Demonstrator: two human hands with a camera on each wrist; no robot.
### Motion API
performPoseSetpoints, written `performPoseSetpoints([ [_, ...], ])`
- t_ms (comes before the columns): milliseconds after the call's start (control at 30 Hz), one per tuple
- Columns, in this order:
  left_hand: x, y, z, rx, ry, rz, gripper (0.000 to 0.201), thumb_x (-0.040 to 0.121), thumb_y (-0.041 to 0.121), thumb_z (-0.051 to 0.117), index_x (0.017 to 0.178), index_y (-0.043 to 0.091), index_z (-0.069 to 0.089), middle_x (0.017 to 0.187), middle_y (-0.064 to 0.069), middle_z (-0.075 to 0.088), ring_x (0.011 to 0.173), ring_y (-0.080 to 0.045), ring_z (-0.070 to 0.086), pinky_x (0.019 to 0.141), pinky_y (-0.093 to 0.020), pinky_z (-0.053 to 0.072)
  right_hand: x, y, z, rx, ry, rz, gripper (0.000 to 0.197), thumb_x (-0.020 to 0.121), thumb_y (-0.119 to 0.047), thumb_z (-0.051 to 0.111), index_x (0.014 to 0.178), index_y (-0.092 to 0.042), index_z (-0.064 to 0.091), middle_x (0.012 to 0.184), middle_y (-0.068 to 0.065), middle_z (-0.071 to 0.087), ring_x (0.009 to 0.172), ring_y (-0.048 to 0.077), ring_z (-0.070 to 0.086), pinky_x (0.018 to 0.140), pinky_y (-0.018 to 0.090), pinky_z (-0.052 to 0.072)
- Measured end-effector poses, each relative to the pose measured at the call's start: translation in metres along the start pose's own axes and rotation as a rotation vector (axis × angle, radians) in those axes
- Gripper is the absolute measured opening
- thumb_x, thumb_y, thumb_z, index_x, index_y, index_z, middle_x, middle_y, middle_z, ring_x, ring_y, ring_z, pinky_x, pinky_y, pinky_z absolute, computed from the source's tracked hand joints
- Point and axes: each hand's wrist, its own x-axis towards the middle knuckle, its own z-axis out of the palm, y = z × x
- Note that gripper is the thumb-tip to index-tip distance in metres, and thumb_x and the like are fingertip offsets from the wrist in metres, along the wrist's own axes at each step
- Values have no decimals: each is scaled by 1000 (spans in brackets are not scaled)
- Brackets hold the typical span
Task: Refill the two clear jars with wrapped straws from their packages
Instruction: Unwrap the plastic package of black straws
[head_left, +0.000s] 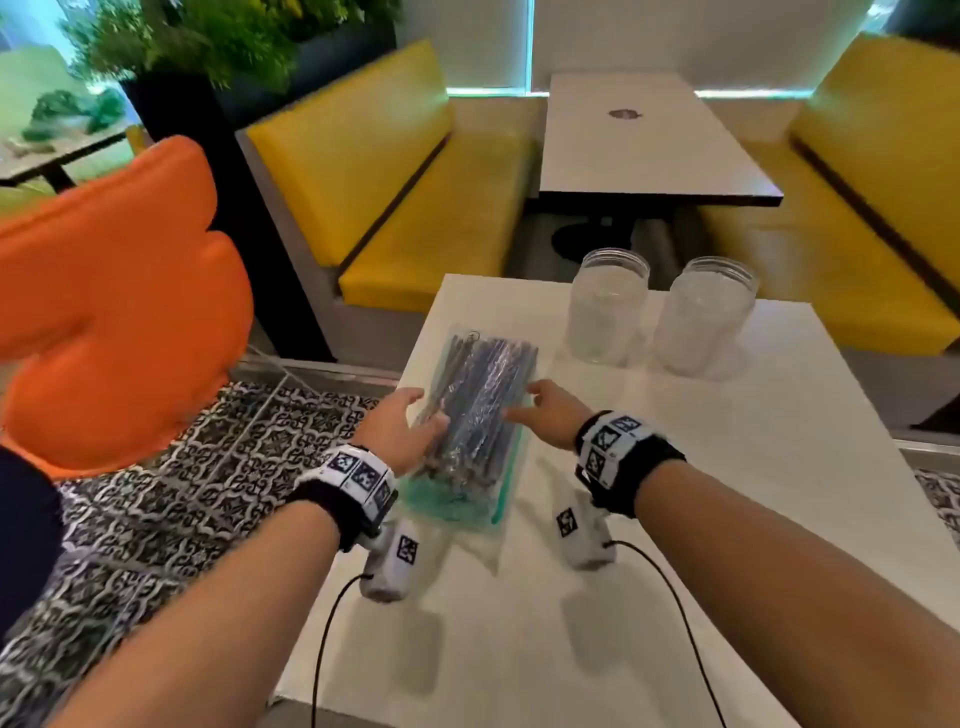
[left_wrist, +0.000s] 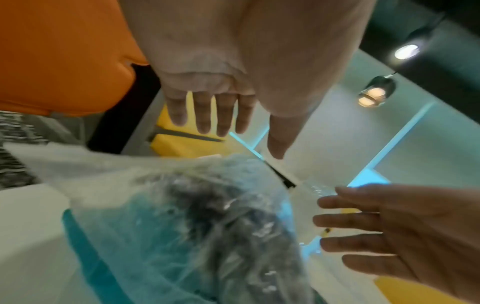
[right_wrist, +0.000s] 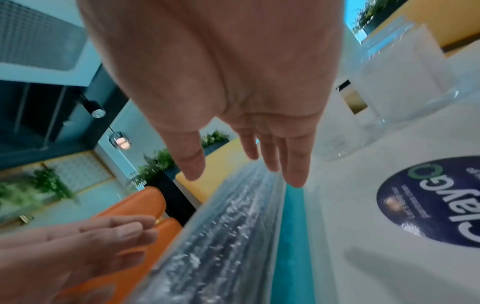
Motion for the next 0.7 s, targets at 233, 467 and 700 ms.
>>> performPoseSetpoints([
  [233,21,-17,30,57,-148,-328,112,56,88,63,135,10,53,136,-14,62,121,-31,60,100,-38,49,59,10,15,146,14,70,99,81,-44,76,151,-2,20,154,14,36,137,32,41,107,37,38],
  [467,13,-7,34,118,1,-177,86,78,66,71,137,7,51,137,-14,54,127,-30,53,105,-36,44,69,21,19,334,75,21,87,78,-22,82,144,-5,28,132,7,51,118,24,54,96,29,43],
  [700,-5,17,6,-256,-315,73,81,66,50,88,134,32,49,127,8,66,111,-13,67,101,-41,54,37,44,-4,627,211,86,99,77,-18,82,150,-17,16,145,13,42,123,30,53,104,52,45],
])
